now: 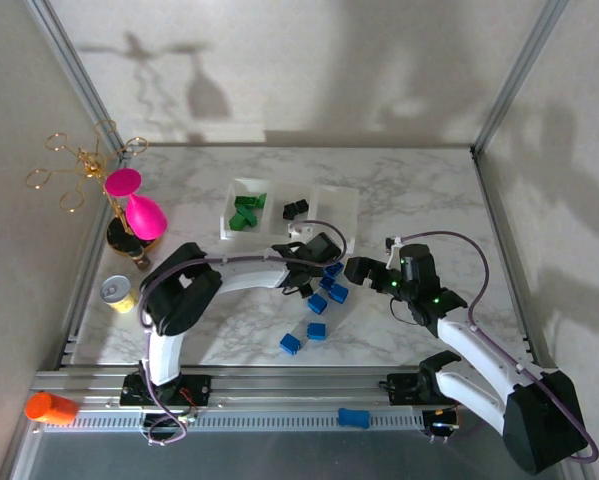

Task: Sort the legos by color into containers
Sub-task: Pick up the lego from the center of the table, then place the lego in the container.

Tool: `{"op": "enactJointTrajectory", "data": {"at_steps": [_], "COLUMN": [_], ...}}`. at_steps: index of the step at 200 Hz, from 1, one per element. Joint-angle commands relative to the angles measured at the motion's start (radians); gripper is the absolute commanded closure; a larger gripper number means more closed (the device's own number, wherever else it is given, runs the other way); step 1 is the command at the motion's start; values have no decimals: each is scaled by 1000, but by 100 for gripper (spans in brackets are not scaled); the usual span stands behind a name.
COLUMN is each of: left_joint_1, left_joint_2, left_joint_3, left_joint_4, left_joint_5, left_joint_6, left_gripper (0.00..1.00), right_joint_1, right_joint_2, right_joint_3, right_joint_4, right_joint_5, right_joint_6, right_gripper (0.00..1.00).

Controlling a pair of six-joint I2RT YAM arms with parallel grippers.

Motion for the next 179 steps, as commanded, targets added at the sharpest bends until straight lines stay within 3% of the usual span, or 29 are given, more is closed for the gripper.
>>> {"op": "enactJointTrajectory", "data": {"at_steps": [1,70,179], "left_joint_1": [-2,78,266], "left_joint_2": [-104,-148,139], "left_joint_3": [-29,77,360], "left_joint_4": [-36,-76,-20], "left_joint_5": [-24,-77,-7], "left_joint_6": [18,122,261], "left_gripper": [78,77,77], "right_joint_1": [-7,5,11], "right_joint_2": [-16,45,136], "right_joint_3": [14,54,98], "right_joint_4": [19,116,176], "right_joint_5": [-40,-93,-86], "right_joint_6": [-23,23,42], "right_gripper": [1,1,1]}}
